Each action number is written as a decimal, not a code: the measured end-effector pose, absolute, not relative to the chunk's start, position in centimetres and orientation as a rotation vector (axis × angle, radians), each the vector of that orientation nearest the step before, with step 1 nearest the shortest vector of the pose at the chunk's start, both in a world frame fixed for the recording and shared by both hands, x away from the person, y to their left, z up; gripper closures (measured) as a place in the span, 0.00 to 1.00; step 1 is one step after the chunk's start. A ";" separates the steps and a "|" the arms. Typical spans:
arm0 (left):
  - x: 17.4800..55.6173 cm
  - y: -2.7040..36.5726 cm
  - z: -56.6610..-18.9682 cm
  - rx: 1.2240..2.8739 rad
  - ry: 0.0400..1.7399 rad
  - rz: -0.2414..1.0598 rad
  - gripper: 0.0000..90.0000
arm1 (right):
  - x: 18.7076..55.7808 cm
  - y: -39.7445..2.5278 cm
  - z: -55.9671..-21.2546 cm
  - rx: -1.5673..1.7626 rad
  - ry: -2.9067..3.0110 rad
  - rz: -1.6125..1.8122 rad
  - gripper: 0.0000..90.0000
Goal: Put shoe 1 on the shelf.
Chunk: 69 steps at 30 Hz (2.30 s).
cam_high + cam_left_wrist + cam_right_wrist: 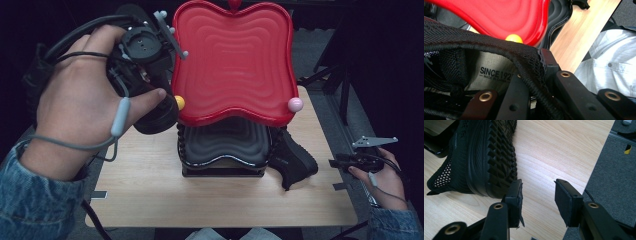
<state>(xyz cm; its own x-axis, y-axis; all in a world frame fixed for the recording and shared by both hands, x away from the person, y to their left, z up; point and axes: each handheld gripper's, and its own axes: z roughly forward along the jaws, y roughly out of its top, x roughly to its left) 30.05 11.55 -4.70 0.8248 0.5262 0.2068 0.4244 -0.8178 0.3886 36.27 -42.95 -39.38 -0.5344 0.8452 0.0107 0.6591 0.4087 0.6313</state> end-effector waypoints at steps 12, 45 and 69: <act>31.5 8.9 -3.3 2.672 0.613 0.453 0.96 | 34.8 -44.0 -39.4 1.331 2.331 0.834 0.65; 36.6 2.0 -4.5 2.648 0.428 0.417 0.96 | 33.6 -44.7 -39.6 1.345 2.320 0.830 0.65; 38.7 0.7 -8.1 2.704 0.431 0.413 0.96 | 33.8 -44.5 -39.8 1.344 2.330 0.823 0.65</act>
<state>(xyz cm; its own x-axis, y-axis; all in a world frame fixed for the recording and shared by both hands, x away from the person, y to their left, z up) 38.68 0.67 -8.11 0.9102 0.3480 0.2247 0.2393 -0.8845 0.4004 33.77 -44.48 -39.83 -0.5024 0.8646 0.0050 0.6758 0.3890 0.6260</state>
